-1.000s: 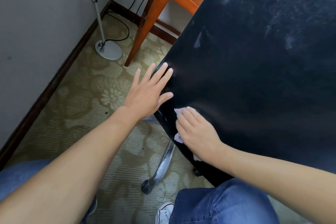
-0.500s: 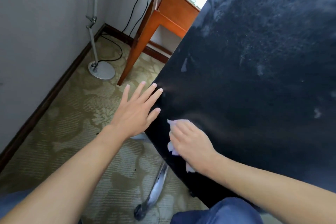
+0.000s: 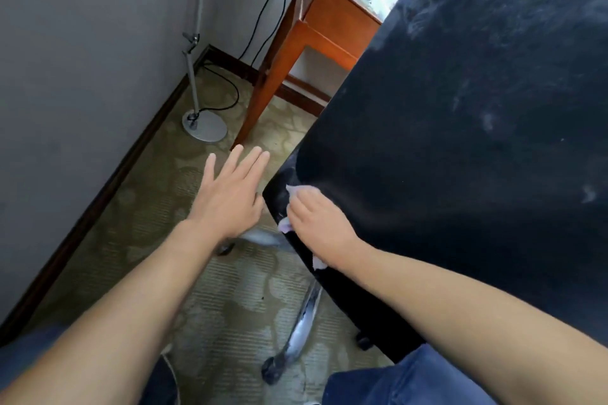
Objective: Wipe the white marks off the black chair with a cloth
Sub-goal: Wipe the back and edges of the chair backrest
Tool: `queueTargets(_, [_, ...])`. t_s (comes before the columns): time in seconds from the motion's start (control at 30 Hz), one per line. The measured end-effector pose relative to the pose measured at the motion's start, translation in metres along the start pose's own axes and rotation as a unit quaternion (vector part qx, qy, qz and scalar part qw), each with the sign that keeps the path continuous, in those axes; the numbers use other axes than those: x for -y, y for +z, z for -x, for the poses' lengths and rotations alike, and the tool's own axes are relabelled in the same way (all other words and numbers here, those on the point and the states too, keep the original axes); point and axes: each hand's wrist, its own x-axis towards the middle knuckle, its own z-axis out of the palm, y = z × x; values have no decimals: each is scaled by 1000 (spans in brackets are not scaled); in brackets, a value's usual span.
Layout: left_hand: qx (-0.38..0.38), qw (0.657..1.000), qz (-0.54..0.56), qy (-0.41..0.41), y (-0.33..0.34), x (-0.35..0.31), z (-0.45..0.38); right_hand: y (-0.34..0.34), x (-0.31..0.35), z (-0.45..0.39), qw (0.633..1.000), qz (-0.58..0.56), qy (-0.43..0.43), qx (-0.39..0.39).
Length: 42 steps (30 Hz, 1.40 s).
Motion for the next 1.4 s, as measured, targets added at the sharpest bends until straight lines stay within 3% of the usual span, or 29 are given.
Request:
queueTargets(0.1, [32, 999, 33, -9, -5, 3, 2, 9, 28, 27, 995, -5, -88, 51])
queueTargets(0.2, [26, 999, 44, -12, -5, 3, -1, 11, 18, 30, 994, 9, -107, 15])
queueTargets(0.33, [33, 999, 22, 7, 4, -11, -6, 2, -28, -33, 993, 54, 47, -95])
queueTargets(0.43, [16, 998, 51, -24, 10, -18, -17, -20, -54, -90, 979, 13, 133, -154])
queueTargets(0.5, [-9, 996, 68, -63, 10, -16, -25, -14, -41, -107, 984, 1, 130, -122])
queueTargets(0.57, [-5, 995, 70, -66, 7, -11, -24, 12, 4, -95, 997, -8, 56, -56])
queueTargets(0.63, [18, 997, 59, -42, 10, -3, -18, 36, 48, -64, 999, -22, -29, 33])
queueTargets(0.73, [65, 995, 52, -48, 22, 7, -15, 43, 54, -28, 994, -17, -89, 66])
queueTargets(0.8, [87, 992, 55, -70, 31, 7, -19, 26, 16, -24, 1000, -13, -24, -13])
queueTargets(0.83, [99, 991, 60, -74, 34, 4, -20, 19, -8, -31, 994, -28, 40, -96])
queueTargets(0.9, [110, 988, 70, -78, 41, 0, -22, 14, -51, -51, 962, -44, 147, -226])
queueTargets(0.97, [105, 988, 81, -79, 43, 1, -25, 5, -65, -71, 945, -38, 197, -259])
queueTargets(1.03, [81, 991, 81, -72, 42, 2, -27, 16, -41, -73, 963, -33, 159, -215])
queueTargets(1.13, [49, 997, 58, -28, 42, -1, -23, 56, 29, -30, 992, -60, 18, -111])
queueTargets(1.27, [18, 995, 7, 103, 60, -28, -12, 82, 68, 63, 987, -76, -144, 19])
queueTargets(1.33, [-3, 989, -10, 147, 76, -53, -13, 85, 57, 105, 982, -95, -160, 14])
queueTargets(1.4, [4, 990, -12, 142, 90, -78, -13, 87, 41, 145, 986, -106, -126, -31])
